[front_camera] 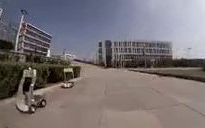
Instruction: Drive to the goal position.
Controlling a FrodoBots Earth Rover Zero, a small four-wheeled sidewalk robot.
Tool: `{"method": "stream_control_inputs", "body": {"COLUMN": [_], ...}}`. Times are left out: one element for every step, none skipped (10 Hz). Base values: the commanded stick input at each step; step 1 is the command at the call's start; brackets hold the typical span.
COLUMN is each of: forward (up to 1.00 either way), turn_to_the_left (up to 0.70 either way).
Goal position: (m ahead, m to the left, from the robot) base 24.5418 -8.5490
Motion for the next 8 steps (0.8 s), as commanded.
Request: {"method": "stream_control_inputs", "body": {"forward": [0.7, 0.7, 0.7, 0.7, 0.7, 0.7, 0.7, 0.7], "turn_to_the_left": [0.0, 0.0, 0.0, 0.0, 0.0, 0.0, 0.0, 0.0]}}
